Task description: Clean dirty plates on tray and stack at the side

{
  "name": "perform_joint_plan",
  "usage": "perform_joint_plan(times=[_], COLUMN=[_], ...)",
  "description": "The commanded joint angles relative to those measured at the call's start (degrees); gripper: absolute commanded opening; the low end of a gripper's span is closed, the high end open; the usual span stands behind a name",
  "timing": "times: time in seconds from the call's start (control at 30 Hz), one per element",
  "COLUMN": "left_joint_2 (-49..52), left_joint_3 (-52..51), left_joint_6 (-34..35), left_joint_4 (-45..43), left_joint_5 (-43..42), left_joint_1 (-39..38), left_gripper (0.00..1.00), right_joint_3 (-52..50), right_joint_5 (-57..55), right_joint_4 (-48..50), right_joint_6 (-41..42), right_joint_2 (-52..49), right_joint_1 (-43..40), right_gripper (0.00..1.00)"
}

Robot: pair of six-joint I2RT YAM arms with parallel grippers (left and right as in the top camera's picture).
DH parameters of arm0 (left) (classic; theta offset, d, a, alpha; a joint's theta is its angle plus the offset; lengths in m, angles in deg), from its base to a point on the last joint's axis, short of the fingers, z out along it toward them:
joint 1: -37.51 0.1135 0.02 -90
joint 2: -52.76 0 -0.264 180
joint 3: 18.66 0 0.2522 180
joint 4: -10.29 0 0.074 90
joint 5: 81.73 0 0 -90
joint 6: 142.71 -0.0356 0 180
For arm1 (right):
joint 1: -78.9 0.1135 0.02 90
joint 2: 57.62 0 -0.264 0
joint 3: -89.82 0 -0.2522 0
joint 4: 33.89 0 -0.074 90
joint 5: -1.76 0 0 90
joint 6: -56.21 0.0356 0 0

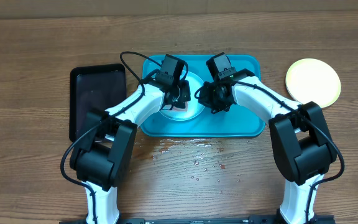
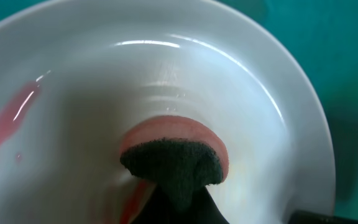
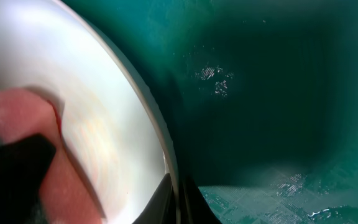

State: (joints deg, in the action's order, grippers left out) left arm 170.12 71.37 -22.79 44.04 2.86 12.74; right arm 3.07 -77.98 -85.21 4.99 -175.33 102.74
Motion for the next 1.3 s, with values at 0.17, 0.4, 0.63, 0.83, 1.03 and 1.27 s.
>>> perform_joint_plan(times=[0.17,0.4,0.63,0.83,1.03,1.27], left_joint_2=[3.54,4.13,4.13,4.13,4.13,4.37], left_joint_3=[1.25,1.81,4.52,6.54,6.93,6.93], left_joint_6=[1.09,1.49,0.72,-1.27,-3.69,-4.57], left_joint_4=[-3.85,-0.79,11.04,14.84,13.18,8.92], left_joint_5=[-0.15,4.98,10.32,9.84,3.32,2.05], left_joint_1=[0.00,0.46,3.10,3.98,1.77,-1.31], left_gripper=[0.04,0.04,0.04,0.04,0.04,0.04], right_joint_3=[-0.28,-0.28,-0.28,-0.28,-0.28,-0.28], right_joint_5=[0.57,0.55,0.52,0.31,0.33,0.35], right_joint_4=[-0.35,-0.76,-1.49,-1.77,-1.73,-1.73], right_joint_6=[-0.48,-1.05,-1.05,-1.09,-1.07,-1.07], right_joint_2=[-0.94,-0.94,-0.94,-0.94,-0.94,-0.94], right_joint_1=[0.24,0.24,0.24,0.24,0.24,0.24], right_gripper=[0.04,0.04,0.04,0.04,0.04,0.04])
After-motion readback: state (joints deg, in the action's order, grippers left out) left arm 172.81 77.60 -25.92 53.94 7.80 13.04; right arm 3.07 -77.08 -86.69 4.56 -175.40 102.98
